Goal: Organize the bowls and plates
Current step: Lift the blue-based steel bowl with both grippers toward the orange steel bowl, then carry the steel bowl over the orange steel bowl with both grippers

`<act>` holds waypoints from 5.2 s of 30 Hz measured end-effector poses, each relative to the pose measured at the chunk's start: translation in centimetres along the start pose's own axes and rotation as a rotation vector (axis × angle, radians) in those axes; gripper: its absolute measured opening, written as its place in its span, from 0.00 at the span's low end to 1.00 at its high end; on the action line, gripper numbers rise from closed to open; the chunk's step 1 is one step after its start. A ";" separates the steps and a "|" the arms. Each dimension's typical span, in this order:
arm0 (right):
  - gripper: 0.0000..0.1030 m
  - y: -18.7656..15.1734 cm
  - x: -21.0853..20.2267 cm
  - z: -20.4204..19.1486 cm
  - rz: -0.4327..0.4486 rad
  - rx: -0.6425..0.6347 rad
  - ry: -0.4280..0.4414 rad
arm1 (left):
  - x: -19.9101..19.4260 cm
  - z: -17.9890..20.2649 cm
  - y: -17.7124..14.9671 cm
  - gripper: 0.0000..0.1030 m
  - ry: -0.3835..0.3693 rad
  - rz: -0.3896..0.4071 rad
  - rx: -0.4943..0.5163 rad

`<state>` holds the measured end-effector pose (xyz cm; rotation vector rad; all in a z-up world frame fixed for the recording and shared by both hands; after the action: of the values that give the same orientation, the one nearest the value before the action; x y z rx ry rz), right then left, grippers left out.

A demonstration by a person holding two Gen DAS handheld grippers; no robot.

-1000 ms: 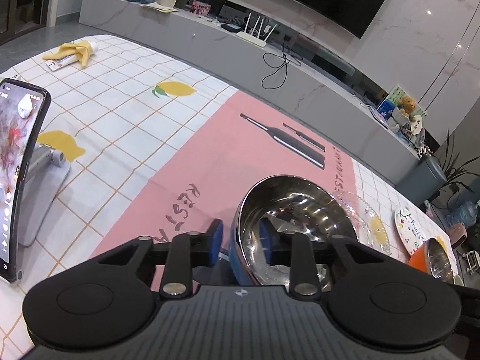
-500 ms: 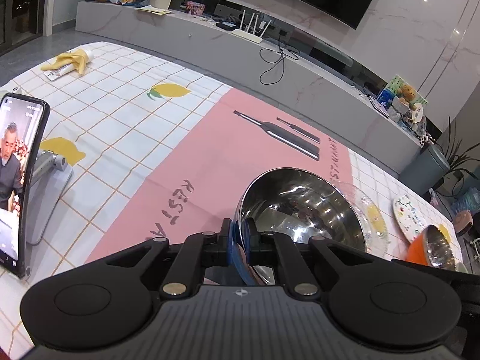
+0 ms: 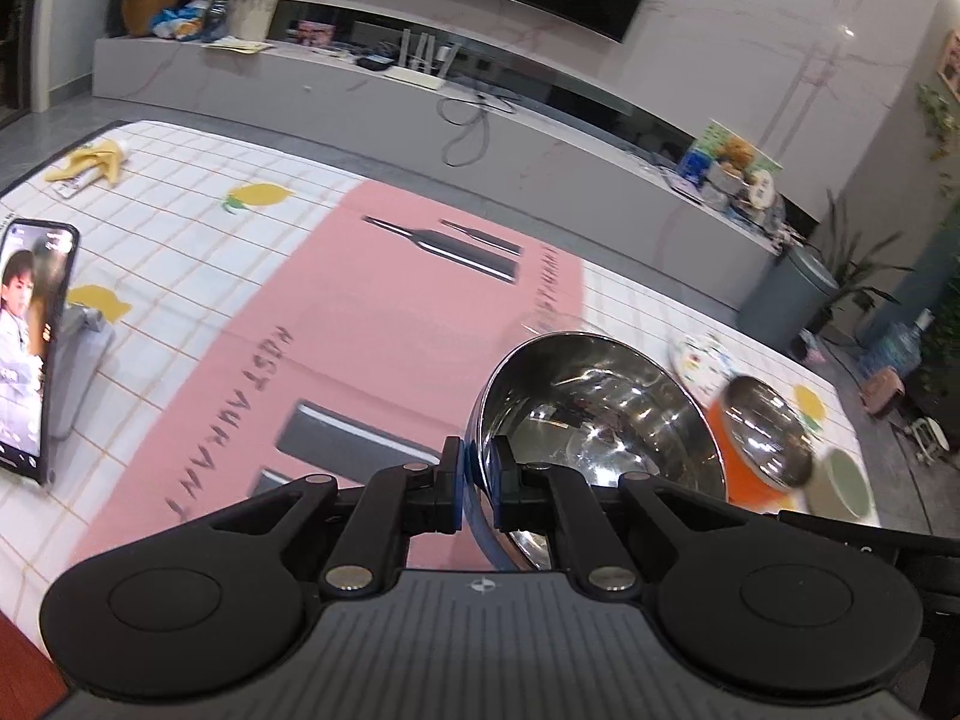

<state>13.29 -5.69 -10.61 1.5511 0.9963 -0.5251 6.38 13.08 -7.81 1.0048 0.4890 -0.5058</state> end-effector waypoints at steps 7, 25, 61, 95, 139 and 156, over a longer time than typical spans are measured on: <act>0.11 -2.6 -1.9 3.6 -0.031 0.041 -0.027 | 0.3 2.1 -3.0 0.09 -0.029 -0.083 0.031; 0.11 -6.7 -1.9 6.7 -0.112 0.085 -0.056 | 0.8 2.7 -7.7 0.10 -0.015 -0.217 0.019; 0.32 -7.3 -1.4 7.6 -0.138 0.113 -0.062 | 0.9 2.6 -7.8 0.34 0.014 -0.206 0.044; 0.44 3.5 -2.7 15.9 0.113 0.172 -0.249 | 7.2 14.1 1.5 0.56 -0.270 -0.191 0.272; 0.16 8.0 8.7 19.0 -0.073 0.257 -0.285 | 21.6 14.0 0.0 0.15 -0.143 -0.468 0.193; 0.14 3.9 -2.2 12.2 0.006 0.154 -0.166 | 7.0 12.7 1.0 0.15 -0.109 -0.327 0.152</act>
<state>17.66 -17.93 -9.57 1.6165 0.8406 -0.7284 14.40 1.12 -5.64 1.0413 0.5253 -0.8964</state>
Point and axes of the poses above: each gripper's, at about its wrist camera, not at the fingertips, and x roughly the way its jaws point, z to its right, y to its top, the point moved 6 cm from there along x, roughly the way its jaws point, and after that the axes turned 12 degrees about -y, right-handed, at the moved point
